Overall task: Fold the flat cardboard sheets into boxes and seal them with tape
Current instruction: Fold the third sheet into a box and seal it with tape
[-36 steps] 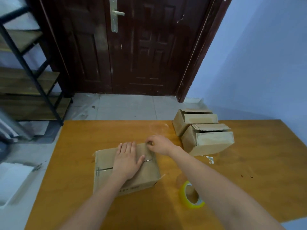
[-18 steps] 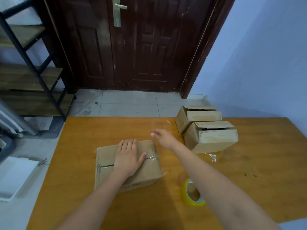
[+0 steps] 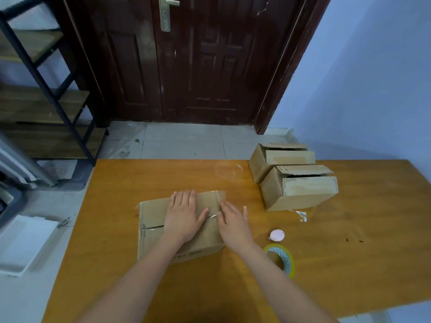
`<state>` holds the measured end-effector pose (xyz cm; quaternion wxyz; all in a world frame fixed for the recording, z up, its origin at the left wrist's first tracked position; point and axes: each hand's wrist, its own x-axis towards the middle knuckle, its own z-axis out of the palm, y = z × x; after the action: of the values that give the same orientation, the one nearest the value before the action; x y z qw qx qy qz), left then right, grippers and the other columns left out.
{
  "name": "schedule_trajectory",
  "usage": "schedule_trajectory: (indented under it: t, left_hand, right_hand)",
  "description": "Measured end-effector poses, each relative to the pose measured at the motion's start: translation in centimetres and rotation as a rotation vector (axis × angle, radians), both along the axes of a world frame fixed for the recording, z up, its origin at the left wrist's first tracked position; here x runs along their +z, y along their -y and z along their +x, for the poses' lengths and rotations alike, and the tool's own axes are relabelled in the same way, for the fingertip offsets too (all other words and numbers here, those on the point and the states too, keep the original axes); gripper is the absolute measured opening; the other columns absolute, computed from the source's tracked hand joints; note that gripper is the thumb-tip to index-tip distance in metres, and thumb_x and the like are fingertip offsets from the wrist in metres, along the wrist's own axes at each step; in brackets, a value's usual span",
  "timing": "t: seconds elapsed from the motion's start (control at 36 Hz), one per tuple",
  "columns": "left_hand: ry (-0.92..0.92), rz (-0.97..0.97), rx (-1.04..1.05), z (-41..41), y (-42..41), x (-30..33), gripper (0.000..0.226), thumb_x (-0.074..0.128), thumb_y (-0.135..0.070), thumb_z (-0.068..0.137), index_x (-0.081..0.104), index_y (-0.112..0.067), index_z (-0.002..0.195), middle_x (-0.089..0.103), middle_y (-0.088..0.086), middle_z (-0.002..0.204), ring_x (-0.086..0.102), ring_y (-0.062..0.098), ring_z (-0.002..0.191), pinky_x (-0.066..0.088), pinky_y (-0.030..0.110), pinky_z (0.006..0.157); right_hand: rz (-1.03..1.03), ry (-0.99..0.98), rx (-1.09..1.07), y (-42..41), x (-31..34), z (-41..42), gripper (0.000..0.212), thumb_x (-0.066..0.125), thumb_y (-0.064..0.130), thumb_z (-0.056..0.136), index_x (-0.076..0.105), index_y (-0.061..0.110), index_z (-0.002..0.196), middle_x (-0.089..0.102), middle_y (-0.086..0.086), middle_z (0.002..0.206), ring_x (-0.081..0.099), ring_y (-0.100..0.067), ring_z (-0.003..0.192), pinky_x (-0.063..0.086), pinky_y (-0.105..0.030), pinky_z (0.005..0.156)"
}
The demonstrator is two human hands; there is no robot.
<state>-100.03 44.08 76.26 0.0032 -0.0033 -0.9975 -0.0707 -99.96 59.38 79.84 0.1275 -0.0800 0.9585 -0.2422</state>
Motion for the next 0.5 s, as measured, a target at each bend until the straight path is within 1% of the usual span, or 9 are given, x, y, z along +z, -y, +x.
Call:
schedule_trajectory:
  t: [0.03, 0.08, 0.11, 0.17, 0.25, 0.31, 0.42, 0.44, 0.5]
  left_hand:
    - [0.002, -0.001, -0.001, 0.0, 0.0, 0.0, 0.072, 0.029, -0.058, 0.088, 0.06, 0.0, 0.118, 0.065, 0.013, 0.109, 0.061, 0.031, 0.103, 0.024, 0.039, 0.102]
    - [-0.008, 0.002, 0.0, 0.1, 0.1, 0.0, 0.072, 0.03, -0.058, 0.087, 0.06, 0.0, 0.118, 0.065, 0.013, 0.108, 0.061, 0.031, 0.103, 0.025, 0.039, 0.102]
    - [-0.015, 0.007, 0.002, 0.1, 0.0, 0.0, 0.072, 0.03, -0.057, 0.087, 0.06, 0.001, 0.118, 0.065, 0.013, 0.108, 0.061, 0.031, 0.103, 0.025, 0.039, 0.101]
    - [-0.033, 0.016, 0.011, 0.0, 0.0, 0.0, 0.072, 0.031, -0.057, 0.086, 0.061, 0.001, 0.116, 0.065, 0.013, 0.106, 0.061, 0.031, 0.101, 0.026, 0.04, 0.101]
    - [-0.052, 0.028, 0.024, 0.0, 0.0, -0.1, 0.071, 0.032, -0.056, 0.086, 0.061, 0.001, 0.116, 0.064, 0.013, 0.105, 0.061, 0.032, 0.1, 0.026, 0.04, 0.101]
    - [-0.055, 0.03, 0.027, -0.1, 0.0, -0.2, 0.071, 0.032, -0.056, 0.086, 0.06, 0.0, 0.117, 0.064, 0.012, 0.106, 0.06, 0.032, 0.101, 0.025, 0.039, 0.101]
    - [-0.047, 0.027, 0.026, -0.1, 0.0, -0.3, 0.071, 0.031, -0.057, 0.086, 0.059, 0.0, 0.119, 0.063, 0.012, 0.108, 0.059, 0.031, 0.103, 0.024, 0.039, 0.102]
    - [-0.048, 0.025, 0.026, -0.1, 0.1, -0.3, 0.071, 0.031, -0.057, 0.087, 0.058, -0.001, 0.12, 0.063, 0.012, 0.109, 0.059, 0.031, 0.104, 0.023, 0.039, 0.103]
    - [-0.055, 0.027, 0.026, -0.1, 0.1, -0.3, 0.072, 0.03, -0.057, 0.087, 0.058, -0.001, 0.121, 0.063, 0.012, 0.11, 0.058, 0.031, 0.105, 0.022, 0.039, 0.103]
  right_hand:
    - [-0.056, 0.05, -0.018, 0.1, 0.0, -0.2, 0.045, 0.031, 0.023, 0.101, 0.033, 0.013, 0.144, 0.035, -0.001, 0.149, 0.026, -0.013, 0.14, 0.001, -0.041, 0.119]
    - [-0.208, 0.133, -0.065, 0.3, 0.3, -0.7, 0.046, 0.032, 0.022, 0.101, 0.032, 0.01, 0.145, 0.033, -0.005, 0.151, 0.027, -0.017, 0.139, 0.01, -0.038, 0.119]
    - [-0.278, 0.175, -0.089, 0.3, 0.5, -1.0, 0.045, 0.032, 0.02, 0.101, 0.032, 0.009, 0.144, 0.035, -0.006, 0.15, 0.03, -0.018, 0.138, 0.016, -0.034, 0.117]
    - [-0.38, 0.242, -0.139, 0.4, 0.8, -1.5, 0.043, 0.033, 0.017, 0.1, 0.038, 0.006, 0.141, 0.041, -0.007, 0.145, 0.035, -0.021, 0.134, 0.024, -0.026, 0.108]
    - [-0.506, 0.353, -0.23, 0.6, 0.6, -2.5, 0.041, 0.034, 0.013, 0.099, 0.042, 0.01, 0.139, 0.046, -0.003, 0.141, 0.041, -0.019, 0.131, 0.03, -0.024, 0.103]
    - [-0.565, 0.422, -0.274, 0.4, 0.5, -3.4, 0.039, 0.034, 0.011, 0.098, 0.046, 0.01, 0.136, 0.049, 0.001, 0.134, 0.044, -0.016, 0.126, 0.032, -0.022, 0.099]
    - [-0.477, 0.498, -0.255, -1.0, 0.0, -5.4, 0.037, 0.034, 0.014, 0.099, 0.05, 0.007, 0.132, 0.051, -0.008, 0.137, 0.047, -0.021, 0.126, 0.033, -0.023, 0.096]
    - [-0.426, 0.479, -0.241, -1.3, -0.2, -6.0, 0.036, 0.035, 0.015, 0.1, 0.053, 0.007, 0.131, 0.053, -0.009, 0.136, 0.048, -0.023, 0.124, 0.035, -0.025, 0.095]
    - [-0.288, 0.374, -0.194, -1.9, -0.3, -7.2, 0.035, 0.041, 0.018, 0.099, 0.054, 0.005, 0.129, 0.054, -0.011, 0.134, 0.049, -0.025, 0.123, 0.037, -0.028, 0.098]
